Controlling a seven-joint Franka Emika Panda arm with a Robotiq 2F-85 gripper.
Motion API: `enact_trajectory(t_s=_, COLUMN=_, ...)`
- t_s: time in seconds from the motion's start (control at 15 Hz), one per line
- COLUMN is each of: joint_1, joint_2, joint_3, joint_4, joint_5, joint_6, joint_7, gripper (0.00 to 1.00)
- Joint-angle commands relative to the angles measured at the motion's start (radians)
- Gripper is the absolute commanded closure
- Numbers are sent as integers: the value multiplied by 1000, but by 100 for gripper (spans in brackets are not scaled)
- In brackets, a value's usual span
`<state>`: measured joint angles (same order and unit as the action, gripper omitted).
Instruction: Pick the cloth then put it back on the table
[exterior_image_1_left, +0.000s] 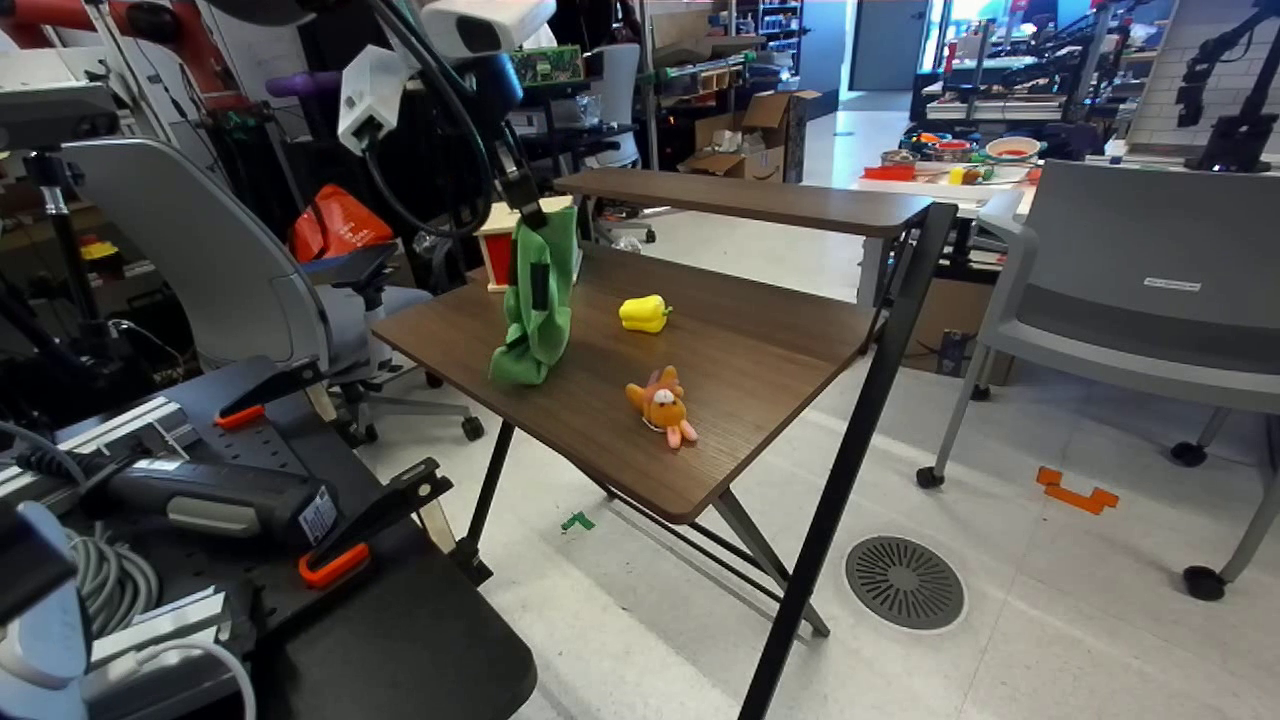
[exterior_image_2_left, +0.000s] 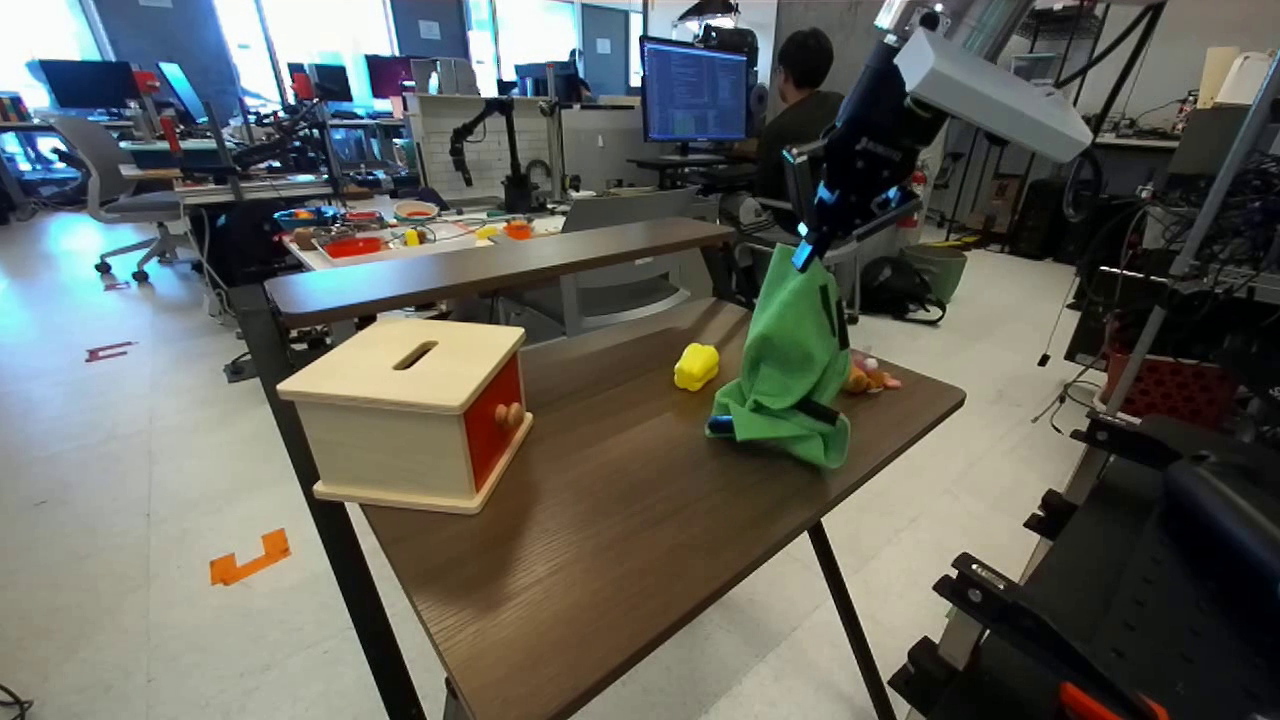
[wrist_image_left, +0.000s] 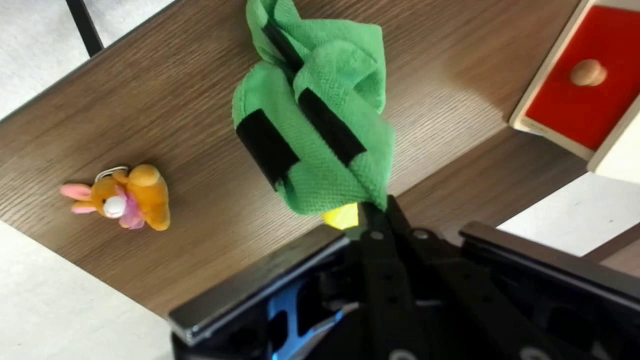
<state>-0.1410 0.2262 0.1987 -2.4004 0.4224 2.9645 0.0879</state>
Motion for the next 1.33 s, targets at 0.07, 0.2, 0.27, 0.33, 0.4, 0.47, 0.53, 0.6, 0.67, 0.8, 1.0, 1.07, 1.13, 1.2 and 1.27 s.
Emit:
enact_trajectory(t_s=0.07, joint_1=8, joint_2=0, joint_3=64, joint_4=-15, joint_5=14, joint_6=-29, joint_7=-35, gripper=100)
enact_trajectory(t_s=0.2, joint_1=11, joint_2=19, joint_3=86, joint_4=-22, joint_5=11, joint_6=-35, joint_7=-43, gripper=100)
enact_trajectory(t_s=0.27, joint_1=13, joint_2=30, joint_3=91, joint_4=-25, joint_5=4, joint_6=-39, joint_7=-44, gripper=100)
enact_trajectory(t_s=0.33, joint_1=43, joint_2=39, joint_3=69, joint_4=-25, joint_5=17, joint_6=-45, joint_7=-56, gripper=100)
enact_trajectory(t_s=0.4, joint_1=46, joint_2=49, joint_3=68, joint_4=-30, joint_5=12, joint_6=-47, joint_7=-58, gripper=100)
enact_trajectory(t_s=0.47, joint_1=49, joint_2=60, joint_3=67, joint_4=-34, joint_5=10, joint_6=-48, joint_7=-62, gripper=100)
enact_trajectory(t_s=0.53, joint_1=49, joint_2=76, joint_3=64, joint_4=-37, joint_5=7, joint_6=-46, joint_7=-66, gripper=100)
enact_trajectory(t_s=0.6, joint_1=48, joint_2=90, joint_3=61, joint_4=-39, joint_5=5, joint_6=-44, joint_7=-68, gripper=100)
enact_trajectory(t_s=0.67, joint_1=42, joint_2=110, joint_3=58, joint_4=-38, joint_5=5, joint_6=-45, joint_7=-72, gripper=100)
enact_trajectory(t_s=0.8, joint_1=34, joint_2=152, joint_3=52, joint_4=-31, joint_5=2, joint_6=-38, joint_7=-75, gripper=100)
enact_trajectory(t_s=1.0, joint_1=10, joint_2=225, joint_3=50, joint_4=-3, joint_5=4, joint_6=-34, joint_7=-80, gripper=100)
enact_trajectory(t_s=1.07, joint_1=6, joint_2=253, joint_3=43, joint_4=12, joint_5=-1, joint_6=-30, joint_7=-76, gripper=100)
enact_trajectory(t_s=1.13, joint_1=4, joint_2=273, joint_3=37, joint_4=24, joint_5=-6, joint_6=-30, joint_7=-70, gripper=100)
enact_trajectory(t_s=1.2, joint_1=1, joint_2=299, joint_3=31, joint_4=41, joint_5=-10, joint_6=-24, joint_7=-67, gripper=100)
enact_trajectory(t_s=1.27, joint_1=2, joint_2=317, joint_3=22, joint_4=55, joint_5=-16, joint_6=-26, joint_7=-61, gripper=100)
